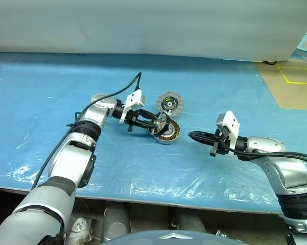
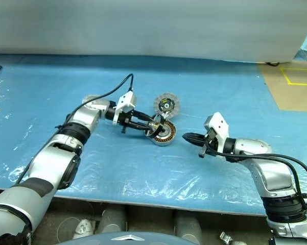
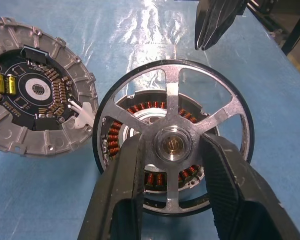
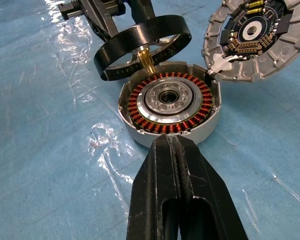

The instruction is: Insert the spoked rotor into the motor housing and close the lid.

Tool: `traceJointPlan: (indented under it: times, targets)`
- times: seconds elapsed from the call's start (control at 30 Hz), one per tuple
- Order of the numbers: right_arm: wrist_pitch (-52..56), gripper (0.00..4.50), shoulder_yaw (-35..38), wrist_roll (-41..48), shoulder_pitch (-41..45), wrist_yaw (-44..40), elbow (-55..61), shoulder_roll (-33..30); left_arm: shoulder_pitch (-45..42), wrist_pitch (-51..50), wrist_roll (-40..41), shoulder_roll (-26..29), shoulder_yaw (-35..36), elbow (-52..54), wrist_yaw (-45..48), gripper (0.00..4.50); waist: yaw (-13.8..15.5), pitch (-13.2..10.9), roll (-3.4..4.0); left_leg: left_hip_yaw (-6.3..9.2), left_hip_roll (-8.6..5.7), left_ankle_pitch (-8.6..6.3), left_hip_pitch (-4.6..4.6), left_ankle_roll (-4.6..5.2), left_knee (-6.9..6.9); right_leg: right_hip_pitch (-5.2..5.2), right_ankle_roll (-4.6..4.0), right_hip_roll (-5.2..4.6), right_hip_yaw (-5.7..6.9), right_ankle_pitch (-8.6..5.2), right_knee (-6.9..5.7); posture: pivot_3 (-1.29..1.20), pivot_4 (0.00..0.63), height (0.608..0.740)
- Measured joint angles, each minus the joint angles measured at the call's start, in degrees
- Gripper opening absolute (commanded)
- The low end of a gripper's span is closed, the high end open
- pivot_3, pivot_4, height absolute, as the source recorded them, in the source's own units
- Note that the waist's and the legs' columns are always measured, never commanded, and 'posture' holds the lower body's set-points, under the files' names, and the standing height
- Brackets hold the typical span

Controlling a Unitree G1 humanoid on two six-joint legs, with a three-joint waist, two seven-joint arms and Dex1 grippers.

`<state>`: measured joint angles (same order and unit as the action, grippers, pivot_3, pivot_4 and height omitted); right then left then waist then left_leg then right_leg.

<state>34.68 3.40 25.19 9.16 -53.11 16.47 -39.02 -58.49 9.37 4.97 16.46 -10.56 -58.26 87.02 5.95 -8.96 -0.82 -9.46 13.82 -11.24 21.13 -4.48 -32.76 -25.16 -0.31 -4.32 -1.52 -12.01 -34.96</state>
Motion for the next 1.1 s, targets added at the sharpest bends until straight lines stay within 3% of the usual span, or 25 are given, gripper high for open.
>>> traceJointPlan:
  times: [1.1]
  targets:
    - [-0.87, 0.00, -0.12, 0.33, -3.31, 2.77, 0.43, 0.61, -2.25, 0.15, -1.54, -3.37, 1.64, -4.64, -1.40, 1.35, 0.00, 0.00, 0.00, 0.07, -0.04, 0.00, 0.00, 0.00, 0.07, 0.07, 0.14, 0.00, 0.02, 0.08, 0.15, 0.00, 0.150, 0.740]
